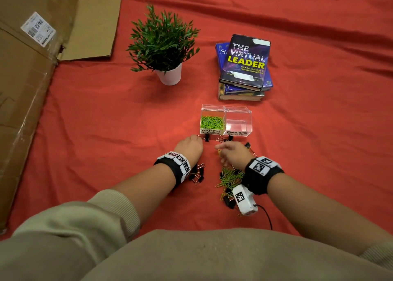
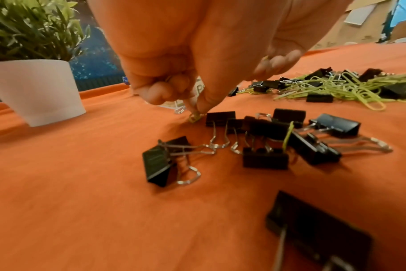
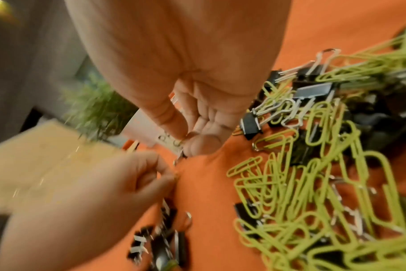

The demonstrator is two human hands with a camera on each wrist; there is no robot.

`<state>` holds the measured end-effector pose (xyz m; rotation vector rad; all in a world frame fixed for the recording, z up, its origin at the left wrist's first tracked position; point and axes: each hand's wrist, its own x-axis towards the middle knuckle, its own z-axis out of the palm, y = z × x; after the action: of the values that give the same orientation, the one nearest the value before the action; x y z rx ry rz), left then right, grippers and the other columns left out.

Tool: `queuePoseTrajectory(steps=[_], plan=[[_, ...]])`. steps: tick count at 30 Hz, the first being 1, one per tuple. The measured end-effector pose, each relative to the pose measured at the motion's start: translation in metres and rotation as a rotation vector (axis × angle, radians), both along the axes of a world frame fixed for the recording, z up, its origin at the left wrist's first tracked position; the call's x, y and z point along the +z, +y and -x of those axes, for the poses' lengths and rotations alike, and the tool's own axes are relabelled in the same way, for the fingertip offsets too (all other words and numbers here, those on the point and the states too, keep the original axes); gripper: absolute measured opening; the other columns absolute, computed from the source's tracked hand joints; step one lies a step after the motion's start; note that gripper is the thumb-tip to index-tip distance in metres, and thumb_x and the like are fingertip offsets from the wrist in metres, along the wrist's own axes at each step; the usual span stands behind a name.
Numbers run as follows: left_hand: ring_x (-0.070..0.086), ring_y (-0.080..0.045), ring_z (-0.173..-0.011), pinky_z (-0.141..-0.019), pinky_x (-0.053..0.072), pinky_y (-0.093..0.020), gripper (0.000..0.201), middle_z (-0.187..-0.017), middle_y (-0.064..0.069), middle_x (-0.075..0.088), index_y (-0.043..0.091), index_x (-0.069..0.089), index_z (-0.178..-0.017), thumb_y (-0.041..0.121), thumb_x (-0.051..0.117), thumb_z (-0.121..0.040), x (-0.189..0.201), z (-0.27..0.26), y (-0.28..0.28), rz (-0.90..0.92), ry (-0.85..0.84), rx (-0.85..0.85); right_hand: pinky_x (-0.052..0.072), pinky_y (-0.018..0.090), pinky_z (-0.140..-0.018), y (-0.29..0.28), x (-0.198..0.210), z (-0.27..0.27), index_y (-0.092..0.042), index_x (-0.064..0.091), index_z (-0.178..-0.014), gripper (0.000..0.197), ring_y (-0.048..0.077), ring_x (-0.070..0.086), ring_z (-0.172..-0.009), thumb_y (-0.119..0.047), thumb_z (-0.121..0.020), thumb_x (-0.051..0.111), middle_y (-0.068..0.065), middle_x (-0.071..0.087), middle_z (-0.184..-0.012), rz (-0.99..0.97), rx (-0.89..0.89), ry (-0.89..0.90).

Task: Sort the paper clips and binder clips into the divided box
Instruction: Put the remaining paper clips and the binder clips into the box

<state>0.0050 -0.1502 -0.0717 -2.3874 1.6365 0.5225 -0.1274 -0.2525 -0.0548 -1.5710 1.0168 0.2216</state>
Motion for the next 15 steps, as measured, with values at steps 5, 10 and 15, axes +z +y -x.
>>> queuePoseTrajectory(steps=[5,10,15], plan=[[0.057,-0.041,-0.099,-0.082,0.044,-0.046,0.025,-0.118,-0.02,0.046,-0.002,0.047,-0.114,0.014,0.042,-0.095,0.001,-0.008,0.001,0.083,0.264,0.286,0.044,0.029,-0.052,-0.01,0.018,0.009,0.0,0.056,-0.079,0.023,0.021,0.049,-0.056,0.003,-0.088,0.034,0.01,0.048,-0.067,-0.351,-0.303,-0.12],[0.059,-0.032,-0.085,-0.071,0.043,-0.037,0.02,-0.097,-0.018,0.062,0.0,0.052,-0.099,0.014,0.039,-0.095,0.011,-0.018,0.004,0.235,0.535,0.45,0.046,0.03,-0.055,-0.008,0.011,0.017,-0.008,0.061,-0.073,0.021,0.018,0.049,-0.056,-0.019,-0.088,0.052,0.005,0.053,-0.063,0.25,0.235,0.2],[0.042,-0.013,-0.049,-0.043,0.034,-0.021,0.013,-0.073,0.003,0.058,0.017,0.051,-0.097,0.011,0.04,-0.095,0.017,-0.017,0.01,0.325,0.809,0.62,0.052,0.036,-0.076,0.017,0.003,0.018,0.0,0.059,-0.102,0.032,0.03,0.061,-0.093,-0.03,-0.091,0.053,0.017,0.061,-0.103,0.63,0.607,0.408]])
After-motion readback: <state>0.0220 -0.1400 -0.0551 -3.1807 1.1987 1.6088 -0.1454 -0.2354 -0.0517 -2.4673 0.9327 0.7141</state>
